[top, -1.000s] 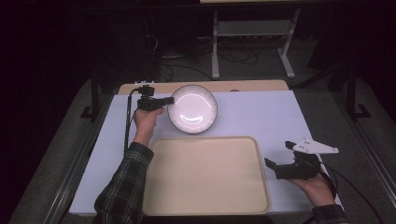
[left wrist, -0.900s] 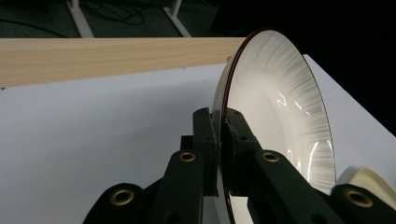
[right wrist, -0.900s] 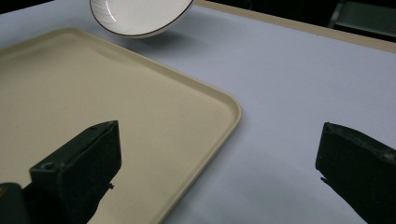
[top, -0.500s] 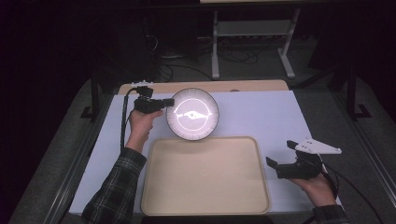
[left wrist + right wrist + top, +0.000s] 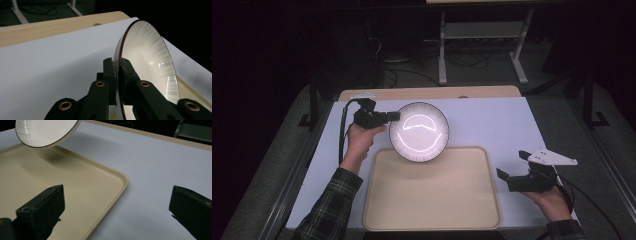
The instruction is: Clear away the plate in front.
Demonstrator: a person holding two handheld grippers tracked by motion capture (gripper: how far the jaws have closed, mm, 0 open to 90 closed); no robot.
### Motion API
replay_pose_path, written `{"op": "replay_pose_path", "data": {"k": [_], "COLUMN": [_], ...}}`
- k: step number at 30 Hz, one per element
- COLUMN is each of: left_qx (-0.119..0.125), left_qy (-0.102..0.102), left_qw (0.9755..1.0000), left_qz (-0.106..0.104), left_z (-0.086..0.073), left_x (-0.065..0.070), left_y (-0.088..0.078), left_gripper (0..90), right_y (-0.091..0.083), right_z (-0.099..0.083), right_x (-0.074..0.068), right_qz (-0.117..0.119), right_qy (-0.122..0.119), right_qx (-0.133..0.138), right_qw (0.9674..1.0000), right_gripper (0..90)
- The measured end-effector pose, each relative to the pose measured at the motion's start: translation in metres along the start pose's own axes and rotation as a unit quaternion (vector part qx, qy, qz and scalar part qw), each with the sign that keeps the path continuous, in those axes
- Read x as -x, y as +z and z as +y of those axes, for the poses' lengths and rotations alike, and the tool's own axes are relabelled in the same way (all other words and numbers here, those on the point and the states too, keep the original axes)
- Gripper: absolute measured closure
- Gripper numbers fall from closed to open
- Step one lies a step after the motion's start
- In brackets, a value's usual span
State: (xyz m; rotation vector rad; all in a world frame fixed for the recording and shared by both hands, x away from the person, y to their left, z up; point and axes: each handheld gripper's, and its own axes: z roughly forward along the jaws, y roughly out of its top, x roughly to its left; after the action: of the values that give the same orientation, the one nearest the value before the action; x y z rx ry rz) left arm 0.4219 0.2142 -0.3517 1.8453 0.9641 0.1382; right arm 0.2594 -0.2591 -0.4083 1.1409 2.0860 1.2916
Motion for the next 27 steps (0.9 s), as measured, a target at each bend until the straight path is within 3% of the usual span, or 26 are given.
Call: {"op": "replay_pose_path", "data": {"k": [14, 27], "left_qx": [-0.021, -0.045], "left_qy": [0.031, 0.049], "left_qw": [0.9983, 0.9958], "left_qz": [-0.044, -0.062], "left_z": [-0.020, -0.042], "left_x": [0.029, 0.045], "left_y": [-0.012, -0.020], "left_gripper": [85.3, 85.2], "right_y": [0.000, -0.002], "right_z": [-0.001, -0.002], "right_x": [0.000, 0.001], "right_qz": [-0.002, -0.007], "right_qy": [-0.001, 0.003], "right_qx": [0.000, -0.001], "right_qw": [1.0000, 1.0000], "right_gripper": [0.0, 0.0]}}
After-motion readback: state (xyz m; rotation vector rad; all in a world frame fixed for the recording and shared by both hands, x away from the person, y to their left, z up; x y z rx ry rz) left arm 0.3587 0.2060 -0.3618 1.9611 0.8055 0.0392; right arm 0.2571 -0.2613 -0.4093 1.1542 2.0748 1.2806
